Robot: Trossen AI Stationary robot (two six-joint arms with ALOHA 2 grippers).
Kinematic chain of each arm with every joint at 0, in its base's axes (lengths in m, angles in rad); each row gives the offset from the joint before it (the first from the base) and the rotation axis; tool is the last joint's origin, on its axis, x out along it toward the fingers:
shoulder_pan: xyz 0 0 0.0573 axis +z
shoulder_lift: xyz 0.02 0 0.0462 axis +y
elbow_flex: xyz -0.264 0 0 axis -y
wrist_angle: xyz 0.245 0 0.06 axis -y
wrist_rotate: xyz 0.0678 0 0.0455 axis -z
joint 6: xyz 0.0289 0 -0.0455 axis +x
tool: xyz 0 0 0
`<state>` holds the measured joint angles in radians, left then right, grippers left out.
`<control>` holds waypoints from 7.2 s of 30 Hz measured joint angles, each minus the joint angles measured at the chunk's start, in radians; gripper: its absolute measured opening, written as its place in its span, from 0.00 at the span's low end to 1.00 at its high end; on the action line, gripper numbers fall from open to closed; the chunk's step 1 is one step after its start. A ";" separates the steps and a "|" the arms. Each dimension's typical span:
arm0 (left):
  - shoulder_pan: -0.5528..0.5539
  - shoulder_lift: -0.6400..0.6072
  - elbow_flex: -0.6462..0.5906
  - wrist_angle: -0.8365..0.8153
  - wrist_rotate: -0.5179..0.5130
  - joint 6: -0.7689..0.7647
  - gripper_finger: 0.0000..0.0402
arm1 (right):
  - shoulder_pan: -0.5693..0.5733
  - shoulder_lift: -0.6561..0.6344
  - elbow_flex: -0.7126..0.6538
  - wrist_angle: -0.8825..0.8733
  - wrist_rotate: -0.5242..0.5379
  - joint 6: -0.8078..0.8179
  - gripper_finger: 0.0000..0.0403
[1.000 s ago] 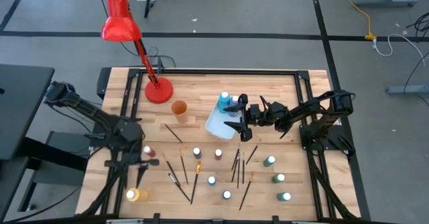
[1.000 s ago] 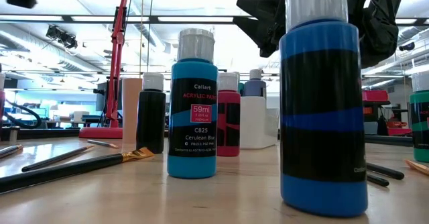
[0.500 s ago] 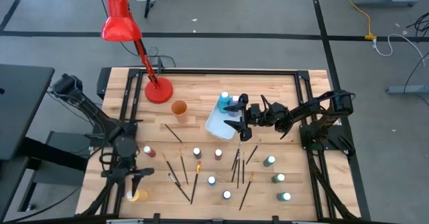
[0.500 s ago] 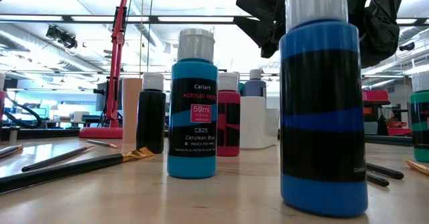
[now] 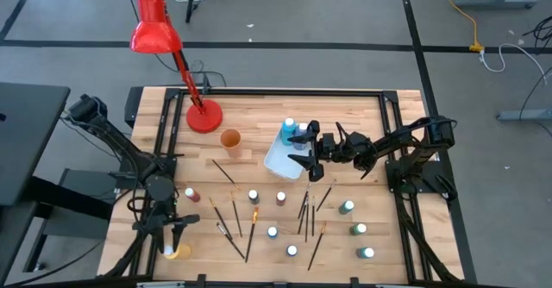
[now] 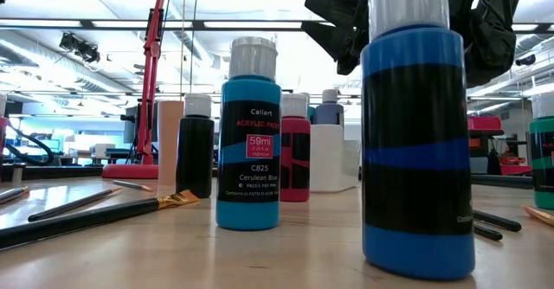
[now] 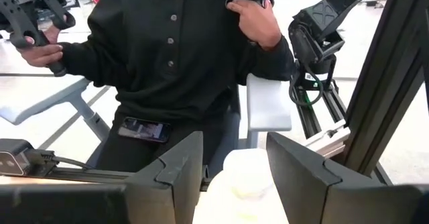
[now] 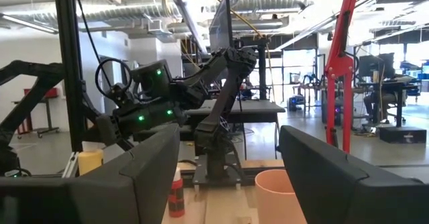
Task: Pick & Place Paint Supplies
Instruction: Put the large yellow paint bottle into the white bin
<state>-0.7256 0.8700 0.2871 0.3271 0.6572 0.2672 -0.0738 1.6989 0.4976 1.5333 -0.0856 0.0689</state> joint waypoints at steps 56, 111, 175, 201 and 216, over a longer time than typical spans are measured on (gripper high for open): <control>0.043 0.036 0.200 0.027 -0.722 0.030 0.31 | 0.077 0.001 0.508 -0.953 -0.167 -0.195 0.64; 0.660 0.263 0.292 0.305 -0.868 -0.115 0.30 | 0.063 0.008 0.577 -0.915 0.065 -0.125 0.82; 0.658 0.345 0.369 0.274 -1.031 -0.073 0.53 | 0.119 -0.140 0.499 -1.175 0.565 -0.083 0.56; 0.658 0.346 0.368 0.269 -1.020 -0.069 0.53 | 0.104 0.128 0.277 -0.496 0.804 -0.072 0.57; 0.658 0.346 0.368 0.265 -1.020 -0.042 0.53 | 0.091 0.241 0.278 -0.408 0.809 -0.055 0.57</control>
<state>-0.0681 1.2163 0.6552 0.5922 -0.3625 0.2252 0.0175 1.9398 0.7752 1.1257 0.7238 0.0142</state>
